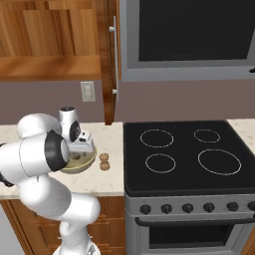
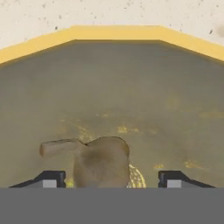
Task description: Retrieve the bottle and the shaker from the cabinet and place them next to the mixing bowl on the counter. Then add garlic from the fridge to the mixing bowl.
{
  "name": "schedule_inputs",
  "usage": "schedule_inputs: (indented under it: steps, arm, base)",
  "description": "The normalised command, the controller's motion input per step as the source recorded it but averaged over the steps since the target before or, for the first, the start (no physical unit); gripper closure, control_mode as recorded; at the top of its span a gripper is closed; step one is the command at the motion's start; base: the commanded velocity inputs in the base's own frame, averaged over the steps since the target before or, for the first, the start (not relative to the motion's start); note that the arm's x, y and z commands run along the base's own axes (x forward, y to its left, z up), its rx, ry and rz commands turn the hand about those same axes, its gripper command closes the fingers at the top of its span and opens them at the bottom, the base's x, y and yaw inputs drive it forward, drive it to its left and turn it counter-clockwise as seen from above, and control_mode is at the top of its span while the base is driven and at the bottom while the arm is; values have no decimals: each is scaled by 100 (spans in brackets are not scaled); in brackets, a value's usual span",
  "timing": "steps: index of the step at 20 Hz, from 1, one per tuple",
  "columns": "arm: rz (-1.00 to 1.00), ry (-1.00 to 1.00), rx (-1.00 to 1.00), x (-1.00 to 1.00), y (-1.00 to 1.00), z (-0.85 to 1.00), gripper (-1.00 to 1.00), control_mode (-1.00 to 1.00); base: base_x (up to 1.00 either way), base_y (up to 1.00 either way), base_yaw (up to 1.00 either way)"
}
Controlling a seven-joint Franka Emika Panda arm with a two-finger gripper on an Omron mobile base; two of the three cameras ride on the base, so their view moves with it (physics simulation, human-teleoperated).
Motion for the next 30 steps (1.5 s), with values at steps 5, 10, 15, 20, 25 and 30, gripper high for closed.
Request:
schedule_inputs:
  steps: [5, 10, 15, 20, 25, 30]
  arm:
    - [-5, 0, 0, -32, -11, 35, -100, -100]
    - [-6, -1, 0, -30, -6, 78, -100, -100]
    - [-3, -6, 0, -51, 0, 86, -100, -100]
    - [0, -10, 0, -70, 0, 76, -100, -100]
    - [-1, -10, 0, -64, -21, 69, -100, -100]
    - [-2, -13, 0, -59, -28, 72, -100, -100]
  base:
    - [0, 0, 0]
    - [0, 0, 0]
    - [0, 0, 0]
    - [0, 0, 0]
    - [0, 0, 0]
    - [0, 0, 0]
